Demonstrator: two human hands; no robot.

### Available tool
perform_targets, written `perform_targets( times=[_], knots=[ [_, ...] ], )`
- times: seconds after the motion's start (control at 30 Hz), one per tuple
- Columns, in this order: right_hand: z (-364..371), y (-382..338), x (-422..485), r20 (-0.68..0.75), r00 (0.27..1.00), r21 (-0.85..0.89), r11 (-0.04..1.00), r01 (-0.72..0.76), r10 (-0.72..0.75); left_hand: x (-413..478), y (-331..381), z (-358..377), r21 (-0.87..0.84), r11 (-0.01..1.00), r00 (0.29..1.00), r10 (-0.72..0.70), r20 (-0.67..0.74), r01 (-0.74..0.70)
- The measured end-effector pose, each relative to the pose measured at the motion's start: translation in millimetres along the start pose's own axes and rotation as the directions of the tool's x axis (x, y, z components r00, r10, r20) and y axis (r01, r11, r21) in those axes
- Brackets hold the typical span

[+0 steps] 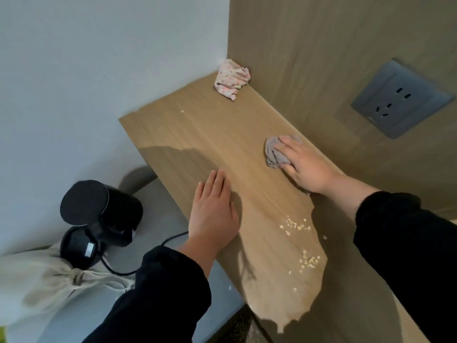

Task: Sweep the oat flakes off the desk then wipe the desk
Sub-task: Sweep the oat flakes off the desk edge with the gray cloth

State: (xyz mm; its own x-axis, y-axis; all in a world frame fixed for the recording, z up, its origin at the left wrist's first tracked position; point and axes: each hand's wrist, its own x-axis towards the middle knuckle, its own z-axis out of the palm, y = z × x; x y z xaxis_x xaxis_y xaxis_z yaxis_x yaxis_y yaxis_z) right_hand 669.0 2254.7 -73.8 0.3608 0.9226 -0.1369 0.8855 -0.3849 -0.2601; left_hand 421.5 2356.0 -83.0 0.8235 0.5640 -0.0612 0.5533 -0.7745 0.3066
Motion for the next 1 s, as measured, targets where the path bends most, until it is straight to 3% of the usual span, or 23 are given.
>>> perform_targets(
  times=[0.1,0.17,0.23,0.3,0.37,0.6,0.77,0.87,1.0],
  knots=[
    [4.3,-27.2,38.1,-0.12,0.945,0.004,0.953,-0.304,0.303,6.9,-15.7,-6.3,-0.048,0.993,0.995,0.104,0.001,-0.104],
    [7.1,-59.8,60.5,-0.139,0.905,0.018,0.915,-0.403,0.402,20.2,-39.8,-15.2,-0.055,0.991,0.991,0.12,-0.063,-0.123],
    [12.3,-89.3,70.5,-0.094,0.954,0.008,0.958,-0.286,0.286,42.2,-71.9,-30.2,-0.048,0.999,0.992,-0.01,-0.126,0.004],
    [18.1,-103.6,59.2,0.005,0.999,-0.016,0.999,-0.032,0.032,66.7,-104.0,-42.8,-0.01,0.988,0.981,-0.152,-0.121,0.152],
    [15.9,-94.6,43.2,0.078,0.989,0.009,0.992,0.125,-0.125,86.3,-127.5,-46.4,0.042,0.971,0.968,-0.231,-0.099,0.236],
    [10.8,-85.3,86.4,-0.099,0.973,0.006,0.978,-0.207,0.206,97.2,-136.9,-43.1,0.066,0.96,0.962,-0.269,-0.057,0.272],
    [15.6,-118.2,137.2,-0.097,0.982,0.034,0.987,-0.158,0.16,106.4,-143.1,-47.3,0.141,0.958,0.964,-0.26,0.055,0.25],
    [15.8,-132.3,173.8,-0.129,0.976,0.152,0.976,-0.155,0.175,112.1,-153.5,-33.0,0.241,0.938,0.968,-0.245,-0.053,0.251],
    [12.0,-153.2,221.2,-0.119,0.972,0.201,0.964,-0.174,0.2,113.9,-163.5,-15.2,0.233,0.937,0.966,-0.256,-0.046,0.259]
  ],
)
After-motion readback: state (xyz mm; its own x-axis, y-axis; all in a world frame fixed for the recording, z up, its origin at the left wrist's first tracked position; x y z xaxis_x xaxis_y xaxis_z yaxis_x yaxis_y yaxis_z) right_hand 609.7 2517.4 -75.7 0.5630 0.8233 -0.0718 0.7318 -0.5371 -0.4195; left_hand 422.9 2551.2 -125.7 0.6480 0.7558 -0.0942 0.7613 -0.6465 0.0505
